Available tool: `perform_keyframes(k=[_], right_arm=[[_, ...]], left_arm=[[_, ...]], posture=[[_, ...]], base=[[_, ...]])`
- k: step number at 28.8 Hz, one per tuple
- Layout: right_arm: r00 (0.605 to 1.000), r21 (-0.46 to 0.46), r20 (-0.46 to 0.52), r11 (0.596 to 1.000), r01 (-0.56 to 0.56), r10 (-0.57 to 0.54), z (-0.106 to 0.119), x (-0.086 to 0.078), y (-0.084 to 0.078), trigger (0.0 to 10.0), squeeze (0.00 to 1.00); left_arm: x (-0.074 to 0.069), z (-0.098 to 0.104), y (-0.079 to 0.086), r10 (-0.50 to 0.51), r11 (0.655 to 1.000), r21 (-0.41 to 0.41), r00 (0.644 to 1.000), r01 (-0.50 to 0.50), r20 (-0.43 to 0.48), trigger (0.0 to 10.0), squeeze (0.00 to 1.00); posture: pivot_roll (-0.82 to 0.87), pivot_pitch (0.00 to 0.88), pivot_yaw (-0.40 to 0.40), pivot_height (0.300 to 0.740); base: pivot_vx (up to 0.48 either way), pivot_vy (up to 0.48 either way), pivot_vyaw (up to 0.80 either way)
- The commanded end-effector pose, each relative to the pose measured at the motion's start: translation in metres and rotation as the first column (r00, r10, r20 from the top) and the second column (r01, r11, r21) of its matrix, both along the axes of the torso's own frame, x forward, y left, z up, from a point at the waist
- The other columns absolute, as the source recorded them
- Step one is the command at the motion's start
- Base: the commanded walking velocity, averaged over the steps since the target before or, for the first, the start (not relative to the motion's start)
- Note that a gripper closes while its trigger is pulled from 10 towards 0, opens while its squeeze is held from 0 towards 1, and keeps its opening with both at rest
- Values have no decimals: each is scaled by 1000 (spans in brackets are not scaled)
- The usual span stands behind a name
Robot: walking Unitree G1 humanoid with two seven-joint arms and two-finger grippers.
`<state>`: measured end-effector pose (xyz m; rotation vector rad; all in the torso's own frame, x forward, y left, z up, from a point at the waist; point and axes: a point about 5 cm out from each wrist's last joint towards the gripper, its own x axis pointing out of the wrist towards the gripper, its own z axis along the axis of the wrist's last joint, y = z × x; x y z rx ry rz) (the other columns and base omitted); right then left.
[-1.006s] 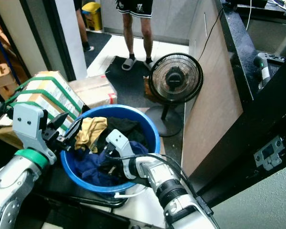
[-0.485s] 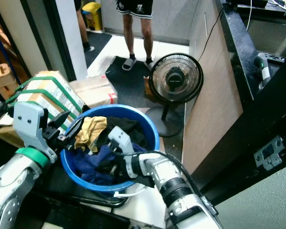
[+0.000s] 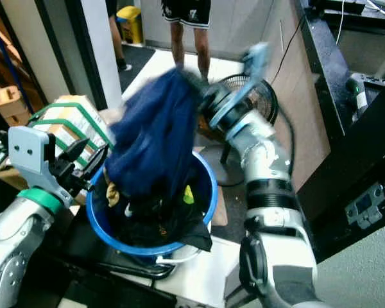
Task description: Clothes washing
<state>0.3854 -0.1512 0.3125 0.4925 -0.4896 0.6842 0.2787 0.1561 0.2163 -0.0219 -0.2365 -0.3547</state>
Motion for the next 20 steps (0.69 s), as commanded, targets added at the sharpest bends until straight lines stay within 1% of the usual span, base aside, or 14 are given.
perform_keyframes(k=[1,2,3,4,6,8,9,12,13,15,17,18,19,20], right_arm=[[998,35,-12,998,57,-56,1,3,-3,0,0],[998,35,-12,998,57,-56,1,3,-3,0,0],[985,53,-50,984,167,-165,-2,4,-12,0,0],[969,66,-80,969,237,-232,-10,3,-18,0,0],[960,80,-103,960,268,-259,-17,1,-21,0,0],[960,80,-103,960,268,-259,-17,1,-21,0,0],[964,78,-109,965,252,-243,-24,-3,-20,0,0],[986,54,-90,988,142,-137,-37,-14,-9,0,0],[986,54,-90,988,142,-137,-37,-14,-9,0,0],[992,37,-87,995,95,-92,-50,-25,0,0,0],[991,46,-87,994,101,-97,-56,-29,3,0,0],[989,53,-102,993,110,-104,-63,-33,5,4902,0],[989,53,-102,993,110,-104,-63,-33,5,4902,0],[990,37,-114,995,92,-87,-80,-45,11,10000,0]], left_arm=[[1,-2,1,11,1000,-13,1000,-11,-14,10000,0],[1,-2,1,11,1000,-13,1000,-11,-14,10000,0],[2,-1,2,22,999,-24,1000,-23,-15,10000,0],[2,-1,0,27,999,-31,999,-27,-19,10000,0],[1,-1,-2,27,999,-33,999,-28,-21,10000,0],[1,-1,-2,27,999,-33,999,-28,-21,10000,0],[0,-1,-4,15,1000,-27,1000,-15,-21,10000,0],[-3,-3,-11,-26,1000,16,999,26,-18,10000,0],[-3,-3,-11,-26,1000,16,999,26,-18,10000,0],[-4,-4,-14,-47,998,41,999,48,-16,10000,0],[-4,-3,-14,-51,998,47,999,51,-16,10000,0],[-4,-3,-15,-55,997,57,998,56,-14,10000,0],[-4,-3,-15,-55,997,57,998,56,-14,10000,0],[-6,-4,-17,-70,995,74,997,71,-18,10000,0]], posture=[[153,8,59,740],[153,8,59,740],[151,5,61,740],[153,6,63,740],[153,6,63,740],[153,6,63,740],[153,6,63,740],[152,5,61,740],[152,5,61,740],[153,4,59,740],[154,4,56,740],[157,4,52,740],[157,4,52,740],[160,4,51,740]], base=[[0,0,0],[0,0,0],[0,0,0],[0,0,0],[0,0,0],[0,0,0],[0,0,0],[0,0,0],[0,0,0],[0,0,0],[0,0,0],[0,0,0],[0,0,0],[0,0,0]])
